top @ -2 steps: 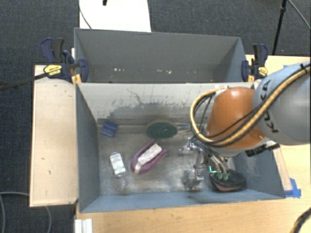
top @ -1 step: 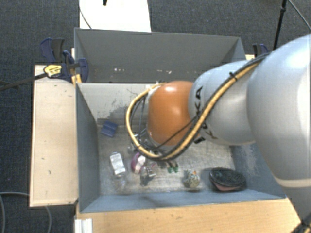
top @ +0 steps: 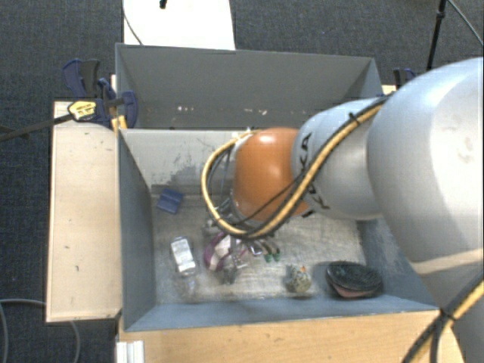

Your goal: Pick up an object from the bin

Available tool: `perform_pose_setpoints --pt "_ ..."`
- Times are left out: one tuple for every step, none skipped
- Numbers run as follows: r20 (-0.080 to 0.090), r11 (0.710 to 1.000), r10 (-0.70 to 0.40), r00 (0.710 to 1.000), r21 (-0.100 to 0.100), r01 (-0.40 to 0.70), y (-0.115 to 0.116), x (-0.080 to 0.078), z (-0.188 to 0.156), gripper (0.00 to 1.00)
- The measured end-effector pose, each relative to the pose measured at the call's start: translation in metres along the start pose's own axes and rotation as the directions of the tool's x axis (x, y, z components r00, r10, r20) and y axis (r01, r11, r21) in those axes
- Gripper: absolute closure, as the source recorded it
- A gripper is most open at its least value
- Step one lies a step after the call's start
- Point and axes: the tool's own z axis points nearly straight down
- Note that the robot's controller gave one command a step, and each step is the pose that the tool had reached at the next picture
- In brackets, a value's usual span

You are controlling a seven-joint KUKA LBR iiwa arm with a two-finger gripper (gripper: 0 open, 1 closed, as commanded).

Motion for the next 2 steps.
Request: perform_pose_setpoints --pt "0.004 1.000 0.000 1.000 -0.001 0.000 0.002 -0.001 -0.003 1.00" --pt "0.003 0.974 -0.227 0.974 0.001 0.227 -0.025 0.014 -0.165 1.00"
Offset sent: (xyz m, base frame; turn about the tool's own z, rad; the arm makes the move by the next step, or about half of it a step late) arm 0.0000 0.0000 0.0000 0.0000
